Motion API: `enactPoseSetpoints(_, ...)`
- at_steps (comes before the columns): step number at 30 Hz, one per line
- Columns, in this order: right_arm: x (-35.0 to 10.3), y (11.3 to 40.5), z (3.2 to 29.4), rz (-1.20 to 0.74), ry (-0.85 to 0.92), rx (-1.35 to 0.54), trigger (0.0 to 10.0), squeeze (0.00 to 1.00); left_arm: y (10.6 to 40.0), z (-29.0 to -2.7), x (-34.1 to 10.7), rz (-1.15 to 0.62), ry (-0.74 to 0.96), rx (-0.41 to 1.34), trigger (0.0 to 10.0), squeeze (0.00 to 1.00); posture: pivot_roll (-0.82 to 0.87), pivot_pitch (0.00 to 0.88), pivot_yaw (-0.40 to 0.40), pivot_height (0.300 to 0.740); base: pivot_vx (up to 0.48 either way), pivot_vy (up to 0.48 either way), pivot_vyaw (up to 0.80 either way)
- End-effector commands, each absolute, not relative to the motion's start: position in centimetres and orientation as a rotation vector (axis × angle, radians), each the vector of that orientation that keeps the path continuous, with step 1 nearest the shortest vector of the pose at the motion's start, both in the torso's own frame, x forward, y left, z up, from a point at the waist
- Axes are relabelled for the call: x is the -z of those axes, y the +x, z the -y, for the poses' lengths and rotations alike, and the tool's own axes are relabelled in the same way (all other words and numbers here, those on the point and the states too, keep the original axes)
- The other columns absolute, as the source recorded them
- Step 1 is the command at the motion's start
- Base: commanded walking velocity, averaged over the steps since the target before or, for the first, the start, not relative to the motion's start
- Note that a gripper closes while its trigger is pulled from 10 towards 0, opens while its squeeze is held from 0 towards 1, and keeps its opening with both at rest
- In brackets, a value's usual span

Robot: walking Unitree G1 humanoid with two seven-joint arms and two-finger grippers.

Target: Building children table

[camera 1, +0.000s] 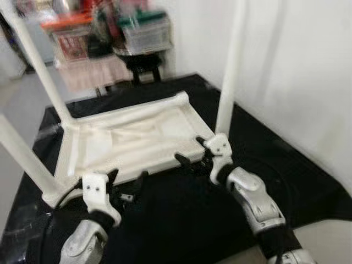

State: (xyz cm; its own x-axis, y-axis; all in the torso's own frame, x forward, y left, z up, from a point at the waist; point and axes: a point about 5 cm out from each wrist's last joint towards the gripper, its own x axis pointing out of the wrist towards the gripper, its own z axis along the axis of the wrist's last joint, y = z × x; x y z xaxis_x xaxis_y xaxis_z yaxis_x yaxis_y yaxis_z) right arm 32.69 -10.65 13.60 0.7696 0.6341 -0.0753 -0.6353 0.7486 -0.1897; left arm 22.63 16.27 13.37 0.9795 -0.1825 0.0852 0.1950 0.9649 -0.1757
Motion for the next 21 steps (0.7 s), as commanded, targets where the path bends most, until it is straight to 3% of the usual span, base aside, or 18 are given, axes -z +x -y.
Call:
enactPoseSetpoints(1, -13.6, 32.6, 9.8, -0.004, -0.246, -0.735, 10.0, 0.0, 22.5, -16.6, -13.2, 0.053, -0.183, 0.171, 10.0, 0.0, -0.06, 0.029, 0.036, 0.74, 0.0, 0.0, 0.0)
enactPoseSetpoints(7, -13.8, 32.1, 9.3, 0.0, -0.549, -0.856, 10.0, 0.0, 22.3, -17.0, -13.0, 0.029, -0.178, 0.125, 10.0, 0.0, -0.06, 0.029, 0.045, 0.74, 0.0, 0.0, 0.0)
enactPoseSetpoints(9, -14.5, 32.4, 9.3, -0.018, -0.689, -0.938, 10.0, 0.0, 22.0, -17.3, -12.6, -0.024, -0.132, 0.039, 10.0, 0.0, -0.05, 0.033, 0.045, 0.74, 0.0, 0.0, 0.0)
enactPoseSetpoints(16, -17.2, 34.5, 8.5, 0.014, -0.597, -0.962, 10.0, 0.0, 21.2, -17.2, -12.2, -0.081, -0.115, -0.041, 10.0, 0.0, -0.04, 0.041, 0.035, 0.74, 0.0, 0.0, 0.0)
enactPoseSetpoints(21, -18.0, 36.0, 8.3, -0.002, -0.625, -0.937, 10.0, 0.0, 20.9, -15.4, -13.0, -0.024, -0.198, 0.082, 10.0, 0.0, -0.03, 0.047, 0.024, 0.74, 0.0, 0.0, 0.48)
